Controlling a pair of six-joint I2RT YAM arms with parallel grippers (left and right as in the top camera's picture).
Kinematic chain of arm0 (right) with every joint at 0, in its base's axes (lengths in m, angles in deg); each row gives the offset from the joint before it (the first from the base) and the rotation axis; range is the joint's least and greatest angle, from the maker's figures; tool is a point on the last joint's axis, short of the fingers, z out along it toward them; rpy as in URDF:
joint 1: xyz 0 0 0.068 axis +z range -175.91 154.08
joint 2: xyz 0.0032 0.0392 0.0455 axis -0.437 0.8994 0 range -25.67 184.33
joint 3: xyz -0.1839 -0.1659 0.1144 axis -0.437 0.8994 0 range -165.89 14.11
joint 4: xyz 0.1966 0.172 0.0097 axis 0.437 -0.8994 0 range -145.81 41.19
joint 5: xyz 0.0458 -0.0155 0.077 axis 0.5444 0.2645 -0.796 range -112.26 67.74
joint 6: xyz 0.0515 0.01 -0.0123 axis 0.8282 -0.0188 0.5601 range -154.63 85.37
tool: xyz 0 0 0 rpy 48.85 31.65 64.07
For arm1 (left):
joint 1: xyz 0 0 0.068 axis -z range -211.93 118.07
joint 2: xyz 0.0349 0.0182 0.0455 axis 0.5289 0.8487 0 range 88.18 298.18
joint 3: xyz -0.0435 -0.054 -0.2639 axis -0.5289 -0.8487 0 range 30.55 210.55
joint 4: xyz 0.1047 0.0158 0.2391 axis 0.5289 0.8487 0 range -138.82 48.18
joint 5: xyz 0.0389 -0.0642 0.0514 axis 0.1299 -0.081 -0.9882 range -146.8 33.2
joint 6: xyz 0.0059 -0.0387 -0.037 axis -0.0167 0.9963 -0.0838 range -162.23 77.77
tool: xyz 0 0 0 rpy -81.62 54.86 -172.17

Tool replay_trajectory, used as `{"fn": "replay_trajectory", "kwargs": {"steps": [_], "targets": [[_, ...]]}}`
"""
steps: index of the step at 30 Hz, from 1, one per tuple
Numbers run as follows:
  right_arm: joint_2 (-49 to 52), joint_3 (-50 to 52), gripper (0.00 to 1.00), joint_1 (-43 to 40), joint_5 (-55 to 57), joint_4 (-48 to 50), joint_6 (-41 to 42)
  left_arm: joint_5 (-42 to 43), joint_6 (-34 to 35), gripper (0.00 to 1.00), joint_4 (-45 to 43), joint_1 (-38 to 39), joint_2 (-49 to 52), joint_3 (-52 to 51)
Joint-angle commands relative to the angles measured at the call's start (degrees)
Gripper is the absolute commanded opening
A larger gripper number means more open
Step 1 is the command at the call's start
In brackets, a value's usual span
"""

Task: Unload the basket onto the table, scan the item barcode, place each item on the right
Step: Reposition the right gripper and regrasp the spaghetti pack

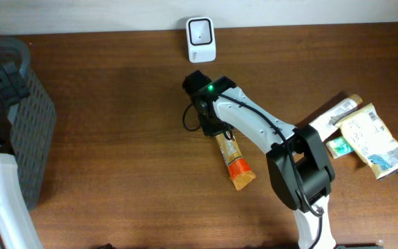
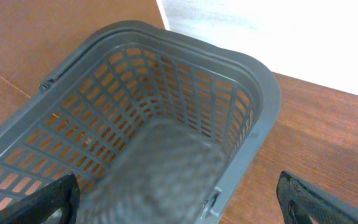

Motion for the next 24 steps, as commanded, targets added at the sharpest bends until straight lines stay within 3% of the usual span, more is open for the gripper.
{"fn": "replay_trajectory", "kwargs": {"steps": [1,4,5,6,9,12,18,22,24], "targets": [[0.79,-0.79,0.17,-0.35,1.49,-0.09,0.57,-0.24,-0.72,0.99,-0.07,-0.11,-0.02,0.35],[0.35,-1.36,0.17,-1.38,-0.46,-0.26,-1.11,-0.24,-0.72,0.99,-0.07,-0.11,-0.02,0.35],[-0.35,-1.95,0.26,-2.67,-1.55,-0.33,-1.18,-0.24,-0.72,0.99,-0.07,-0.11,-0.02,0.35],[-0.61,-2.23,0.43,-4.35,-5.16,-0.31,-3.52,-0.24,-0.72,0.99,-0.07,-0.11,-0.02,0.35],[-0.22,-1.77,0.58,-10.36,-18.36,-0.50,-11.06,-0.24,-0.72,0.99,-0.07,-0.11,-0.02,0.35],[1.81,1.44,0.59,-16.44,-32.59,-0.04,-18.40,-0.24,-0.72,0.99,-0.07,-0.11,-0.02,0.35],[3.04,4.24,0.59,-25.53,-33.90,0.35,-21.42,-0.24,-0.72,0.99,-0.07,-0.11,-0.02,0.35],[3.04,9.11,0.63,-28.83,-46.66,-1.01,-33.18,-0.24,-0.72,0.99,-0.07,-0.11,-0.02,0.35],[3.04,13.55,0.63,-28.28,-49.99,2.27,-33.99,-0.24,-0.72,0.99,-0.07,-0.11,-0.02,0.35]]}}
